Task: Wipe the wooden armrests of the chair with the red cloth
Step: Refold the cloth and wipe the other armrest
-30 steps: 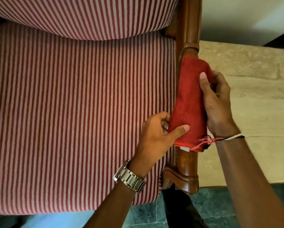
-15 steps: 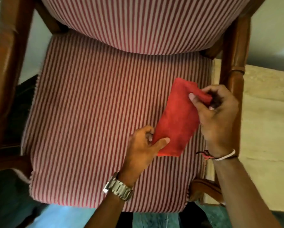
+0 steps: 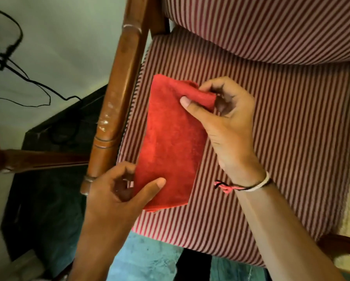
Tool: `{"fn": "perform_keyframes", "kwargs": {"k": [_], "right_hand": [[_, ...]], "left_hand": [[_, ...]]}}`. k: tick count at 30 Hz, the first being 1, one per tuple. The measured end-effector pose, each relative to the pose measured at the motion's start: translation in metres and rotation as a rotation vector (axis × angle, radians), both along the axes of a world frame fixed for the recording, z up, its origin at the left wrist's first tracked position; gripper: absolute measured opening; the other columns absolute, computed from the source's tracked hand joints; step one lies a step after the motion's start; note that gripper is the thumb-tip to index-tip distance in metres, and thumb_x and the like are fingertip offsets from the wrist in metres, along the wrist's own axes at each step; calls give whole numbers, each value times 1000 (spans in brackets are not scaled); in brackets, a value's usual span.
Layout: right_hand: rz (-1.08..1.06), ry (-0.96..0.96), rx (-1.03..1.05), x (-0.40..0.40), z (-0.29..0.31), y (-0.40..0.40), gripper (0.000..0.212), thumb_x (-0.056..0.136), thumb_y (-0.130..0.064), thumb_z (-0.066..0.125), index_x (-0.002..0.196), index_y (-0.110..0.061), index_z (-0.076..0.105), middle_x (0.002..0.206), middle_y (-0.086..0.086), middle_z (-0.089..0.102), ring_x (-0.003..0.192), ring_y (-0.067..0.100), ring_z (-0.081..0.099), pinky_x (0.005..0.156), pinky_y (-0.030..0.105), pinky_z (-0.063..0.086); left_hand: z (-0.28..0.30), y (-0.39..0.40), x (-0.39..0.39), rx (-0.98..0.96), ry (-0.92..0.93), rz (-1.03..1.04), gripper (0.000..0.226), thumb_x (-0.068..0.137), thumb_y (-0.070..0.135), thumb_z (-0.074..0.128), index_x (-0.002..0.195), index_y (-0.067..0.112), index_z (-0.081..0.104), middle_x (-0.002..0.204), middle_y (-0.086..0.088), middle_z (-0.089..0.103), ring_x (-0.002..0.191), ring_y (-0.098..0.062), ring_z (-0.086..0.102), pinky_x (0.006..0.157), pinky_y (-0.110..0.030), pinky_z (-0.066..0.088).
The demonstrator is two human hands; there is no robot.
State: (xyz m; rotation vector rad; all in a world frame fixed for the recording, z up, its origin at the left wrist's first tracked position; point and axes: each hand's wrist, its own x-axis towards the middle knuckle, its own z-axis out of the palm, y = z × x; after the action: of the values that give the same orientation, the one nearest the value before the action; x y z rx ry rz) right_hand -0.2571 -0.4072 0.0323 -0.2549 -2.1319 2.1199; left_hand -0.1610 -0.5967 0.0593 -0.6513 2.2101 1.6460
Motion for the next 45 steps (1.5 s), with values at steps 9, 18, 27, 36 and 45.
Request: {"fn": "perform_keyframes", "kwargs": {"k": [9, 18, 27, 36, 45], "right_hand": [[33, 34, 120, -52, 5, -110, 21, 76, -6, 88, 84, -5, 68, 83, 0, 67, 82, 15, 66, 76, 31, 57], [-14, 8, 621, -37, -33, -101, 43, 95, -45, 67, 124, -15, 62, 124, 3, 60, 113, 12, 58, 92, 17, 49], [263, -330, 1276, 32, -156, -68, 65, 110, -48, 30, 163, -13, 17, 172, 23, 8, 161, 36, 6, 131, 53, 13], [230, -308, 1336, 33, -178, -68, 68, 108, -50, 23, 164, -15, 9, 172, 22, 6, 161, 34, 7, 131, 52, 12], [217, -317, 1355, 34, -186, -69, 70, 106, -50, 26, 164, -15, 10, 172, 21, 7, 161, 34, 7, 131, 51, 8]], "left_hand": [[6, -90, -33, -346, 132, 53, 55, 57, 49, 82, 102, 35, 53, 76, -1, 65, 68, -12, 73, 52, -13, 58], [-5, -98, -43, -771, 197, -280, 64, 78, 48, 76, 130, 17, 55, 129, -13, 54, 115, -33, 58, 90, -50, 56], [-13, -66, -92, -918, 432, -644, 72, 100, 52, 45, 162, 20, 24, 170, -21, 16, 157, -36, 18, 125, -46, 19], [-52, -57, -102, -1046, 450, -838, 69, 105, 40, 40, 162, 8, 19, 169, -27, 13, 159, -38, 11, 127, -56, 23], [-63, -32, -169, -1079, 497, -764, 63, 109, 39, 33, 163, 14, 15, 171, -23, 11, 160, -36, 8, 129, -53, 18]]}}
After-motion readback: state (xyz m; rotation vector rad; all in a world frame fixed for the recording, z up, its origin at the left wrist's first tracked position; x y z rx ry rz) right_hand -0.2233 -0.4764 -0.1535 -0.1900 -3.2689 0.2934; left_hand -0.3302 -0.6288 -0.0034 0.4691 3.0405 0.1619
